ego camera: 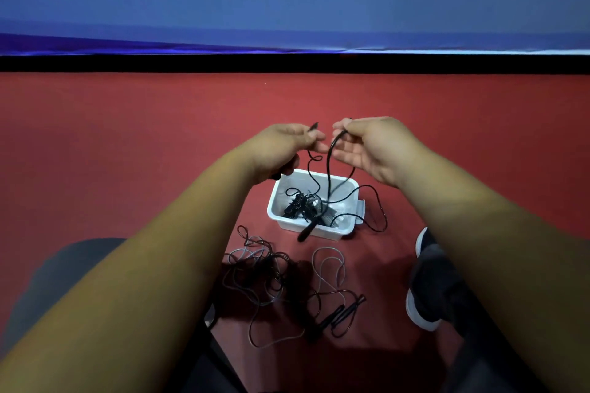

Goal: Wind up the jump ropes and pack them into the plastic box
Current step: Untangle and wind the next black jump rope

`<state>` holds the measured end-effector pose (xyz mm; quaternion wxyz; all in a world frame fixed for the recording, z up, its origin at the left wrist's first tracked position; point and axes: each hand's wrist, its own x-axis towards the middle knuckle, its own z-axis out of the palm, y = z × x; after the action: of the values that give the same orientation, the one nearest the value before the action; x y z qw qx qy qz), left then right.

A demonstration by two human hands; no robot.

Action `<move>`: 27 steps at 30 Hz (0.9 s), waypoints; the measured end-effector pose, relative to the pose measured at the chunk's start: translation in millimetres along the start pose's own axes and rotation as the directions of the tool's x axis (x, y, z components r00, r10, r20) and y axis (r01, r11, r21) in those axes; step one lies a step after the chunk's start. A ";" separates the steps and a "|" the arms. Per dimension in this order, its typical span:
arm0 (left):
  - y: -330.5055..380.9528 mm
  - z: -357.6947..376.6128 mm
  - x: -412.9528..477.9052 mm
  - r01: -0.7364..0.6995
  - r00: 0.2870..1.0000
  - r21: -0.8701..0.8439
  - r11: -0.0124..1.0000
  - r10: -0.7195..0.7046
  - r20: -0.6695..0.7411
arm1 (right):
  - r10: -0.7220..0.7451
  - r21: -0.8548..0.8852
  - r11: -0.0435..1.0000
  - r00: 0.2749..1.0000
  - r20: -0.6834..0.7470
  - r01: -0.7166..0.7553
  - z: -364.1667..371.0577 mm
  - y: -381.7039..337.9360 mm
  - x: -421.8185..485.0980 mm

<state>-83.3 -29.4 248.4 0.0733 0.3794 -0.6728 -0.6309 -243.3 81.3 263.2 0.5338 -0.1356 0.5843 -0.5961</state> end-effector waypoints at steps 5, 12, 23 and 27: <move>-5.4 11.9 0.8 0.062 0.977 0.097 0.993 -0.080 0.198 | 0.011 0.344 0.939 1.000 0.002 -0.011 -1.9 -11.8 -1.3; -15.8 12.0 2.0 -0.009 0.958 0.213 0.977 -0.053 0.283 | -0.017 0.581 0.813 0.998 -0.056 0.047 -12.4 -19.4 0.5; -3.8 10.8 10.0 -0.013 0.998 -0.179 0.984 0.026 0.065 | 0.182 -0.541 0.812 0.975 -0.126 -0.222 -20.2 15.7 11.2; 2.1 7.1 11.8 -0.022 0.999 -0.320 0.947 0.030 0.020 | 0.197 -0.750 0.657 0.978 0.070 -0.079 -14.0 36.9 5.4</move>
<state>-96.6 -31.1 244.5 0.1338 0.3459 -0.5674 -0.7352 -238.8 94.0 225.7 0.5168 -0.3392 0.7443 -0.2528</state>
